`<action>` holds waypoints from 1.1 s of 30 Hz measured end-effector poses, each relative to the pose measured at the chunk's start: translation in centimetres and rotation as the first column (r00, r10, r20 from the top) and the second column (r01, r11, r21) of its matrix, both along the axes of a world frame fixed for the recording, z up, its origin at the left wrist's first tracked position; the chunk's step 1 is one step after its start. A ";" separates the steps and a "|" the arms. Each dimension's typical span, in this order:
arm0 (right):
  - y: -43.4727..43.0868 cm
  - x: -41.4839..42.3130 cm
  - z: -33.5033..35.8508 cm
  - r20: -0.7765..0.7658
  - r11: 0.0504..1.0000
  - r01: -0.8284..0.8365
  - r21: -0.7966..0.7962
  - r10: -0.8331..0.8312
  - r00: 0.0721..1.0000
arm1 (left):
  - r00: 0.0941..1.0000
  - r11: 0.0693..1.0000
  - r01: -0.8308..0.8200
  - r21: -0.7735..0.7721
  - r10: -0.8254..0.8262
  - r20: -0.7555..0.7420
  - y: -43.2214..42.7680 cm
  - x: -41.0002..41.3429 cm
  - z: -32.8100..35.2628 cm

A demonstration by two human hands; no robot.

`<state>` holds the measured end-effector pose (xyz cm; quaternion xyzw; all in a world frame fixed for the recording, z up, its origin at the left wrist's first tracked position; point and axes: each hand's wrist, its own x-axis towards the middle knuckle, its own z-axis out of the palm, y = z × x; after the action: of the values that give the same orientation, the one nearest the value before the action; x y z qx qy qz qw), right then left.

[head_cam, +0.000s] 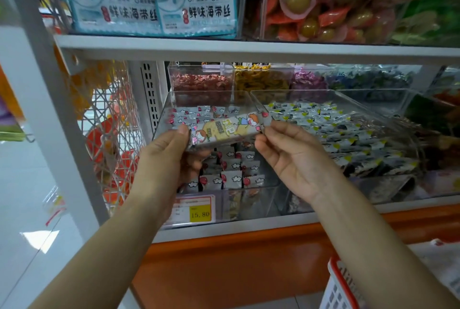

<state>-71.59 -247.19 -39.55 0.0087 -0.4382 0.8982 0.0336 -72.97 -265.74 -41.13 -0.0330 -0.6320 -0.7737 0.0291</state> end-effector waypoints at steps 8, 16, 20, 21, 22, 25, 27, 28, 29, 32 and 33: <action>0.0 -0.3 -0.4 0.009 0.995 0.088 0.052 -0.088 0.996 | 0.993 0.991 0.109 0.082 -0.113 0.037 0.3 0.5 0.5; 0.0 -0.5 -0.8 -0.178 0.957 0.203 0.209 -0.167 0.970 | 0.969 0.923 0.211 0.322 -0.240 0.052 0.5 0.1 0.4; 0.2 -0.5 -0.8 -0.182 0.939 0.228 0.259 -0.184 0.966 | 0.988 0.985 0.155 0.072 -0.154 -0.027 0.4 0.3 0.3; 0.3 -0.5 -0.7 -0.177 0.940 0.218 0.262 -0.175 0.968 | 0.990 0.992 0.120 -0.044 -0.124 -0.074 0.4 0.3 0.3; 0.3 -0.5 -0.7 -0.174 0.941 0.201 0.270 -0.158 0.972 | 0.987 0.987 0.077 -0.143 -0.095 -0.126 0.4 0.4 0.3; 0.5 -0.5 -0.8 -0.210 0.898 0.230 0.376 -0.159 0.965 | 0.961 0.962 0.004 -0.274 -0.080 -0.266 0.5 0.6 0.5; 0.6 -0.5 -0.8 -0.245 0.856 0.274 0.438 -0.179 0.953 | 0.951 0.957 0.011 -0.288 -0.099 -0.292 0.6 0.7 0.5; 0.7 -0.5 -0.8 -0.253 0.848 0.278 0.451 -0.177 0.951 | 0.952 0.954 0.013 -0.300 -0.103 -0.286 0.6 0.6 0.5; 0.9 -0.6 -0.8 -0.257 0.845 0.273 0.459 -0.168 0.952 | 0.957 0.950 0.018 -0.311 -0.107 -0.270 0.6 0.6 0.4; 1.1 -0.5 -0.8 -0.290 0.799 0.272 0.536 -0.129 0.948 | 0.979 0.974 0.082 -0.210 -0.119 -0.166 0.2 0.3 0.6; 1.0 -0.5 -0.9 -0.302 0.771 0.275 0.574 -0.112 0.947 | 0.984 0.982 0.105 -0.156 -0.125 -0.125 0.1 0.2 0.7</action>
<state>-72.06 -246.17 -40.44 0.0870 -0.6945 0.6919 0.1771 -72.80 -265.60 -40.42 -0.1238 -0.6818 -0.7206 0.0243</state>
